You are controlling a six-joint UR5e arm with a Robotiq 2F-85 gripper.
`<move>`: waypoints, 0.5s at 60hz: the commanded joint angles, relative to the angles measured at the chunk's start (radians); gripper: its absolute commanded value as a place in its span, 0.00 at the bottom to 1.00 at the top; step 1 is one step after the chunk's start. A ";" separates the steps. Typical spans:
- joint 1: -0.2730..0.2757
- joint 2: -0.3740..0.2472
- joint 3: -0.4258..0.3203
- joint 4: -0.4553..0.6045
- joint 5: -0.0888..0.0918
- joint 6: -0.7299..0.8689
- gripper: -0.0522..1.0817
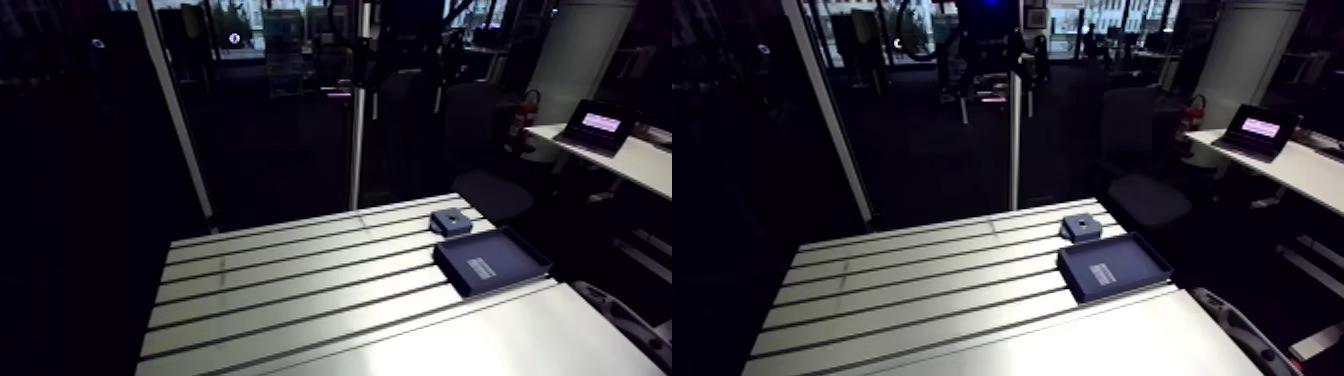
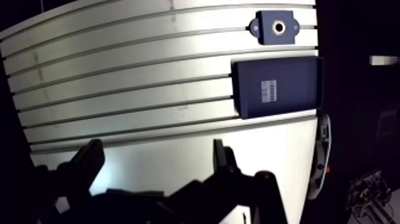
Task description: Pick up the bearing and press it into the housing until flush.
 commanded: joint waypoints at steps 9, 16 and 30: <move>0.017 -0.117 0.090 -0.001 0.017 0.071 0.05; 0.018 -0.122 0.080 -0.009 0.017 0.072 0.05; 0.021 -0.115 0.070 -0.011 0.021 0.072 0.05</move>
